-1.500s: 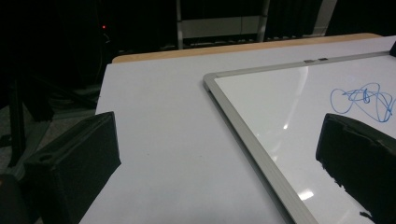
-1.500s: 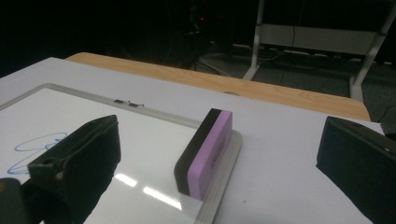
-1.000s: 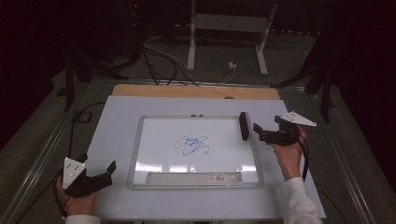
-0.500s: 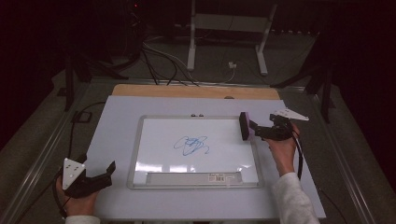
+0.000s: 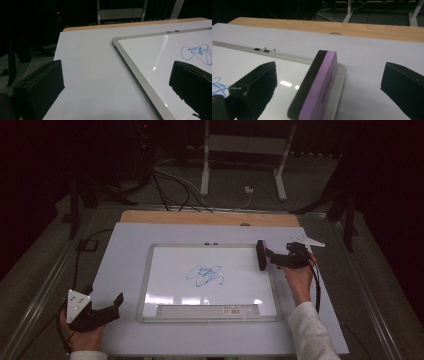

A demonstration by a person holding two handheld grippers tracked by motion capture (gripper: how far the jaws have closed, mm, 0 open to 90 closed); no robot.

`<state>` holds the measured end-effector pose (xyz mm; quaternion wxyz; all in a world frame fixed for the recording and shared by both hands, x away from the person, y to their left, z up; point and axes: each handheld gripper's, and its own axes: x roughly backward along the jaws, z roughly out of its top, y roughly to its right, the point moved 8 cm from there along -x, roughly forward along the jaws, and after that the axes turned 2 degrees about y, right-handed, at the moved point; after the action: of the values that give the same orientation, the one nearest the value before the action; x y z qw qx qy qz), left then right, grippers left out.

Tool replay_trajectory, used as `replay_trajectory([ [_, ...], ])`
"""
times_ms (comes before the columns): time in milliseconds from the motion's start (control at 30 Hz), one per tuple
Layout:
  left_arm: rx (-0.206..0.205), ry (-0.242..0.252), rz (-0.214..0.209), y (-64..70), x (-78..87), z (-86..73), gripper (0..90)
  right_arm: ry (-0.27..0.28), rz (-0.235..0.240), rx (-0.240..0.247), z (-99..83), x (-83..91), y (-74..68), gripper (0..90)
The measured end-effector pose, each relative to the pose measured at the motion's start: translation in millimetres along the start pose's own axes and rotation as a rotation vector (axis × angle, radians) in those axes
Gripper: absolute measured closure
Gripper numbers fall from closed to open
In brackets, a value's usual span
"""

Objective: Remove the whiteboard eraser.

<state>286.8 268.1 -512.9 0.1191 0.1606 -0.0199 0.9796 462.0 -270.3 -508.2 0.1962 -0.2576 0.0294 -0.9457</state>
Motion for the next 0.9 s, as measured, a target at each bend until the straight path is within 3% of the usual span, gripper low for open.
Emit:
replay_trajectory([
  [400,0.000,-0.002,0.001,0.3,0.0,-1.1,0.5,-0.079,-0.014,-0.032,-11.3,-9.8,6.4,9.4],
  [633,0.000,-0.003,0.002,-0.2,0.1,-1.3,0.5,-0.095,-0.015,-0.049,-14.2,-12.9,6.5,16.2],
  [900,0.001,-0.002,0.002,-0.4,0.3,-1.3,0.5,-0.137,-0.042,-0.071,-20.0,-16.9,6.9,34.4],
])
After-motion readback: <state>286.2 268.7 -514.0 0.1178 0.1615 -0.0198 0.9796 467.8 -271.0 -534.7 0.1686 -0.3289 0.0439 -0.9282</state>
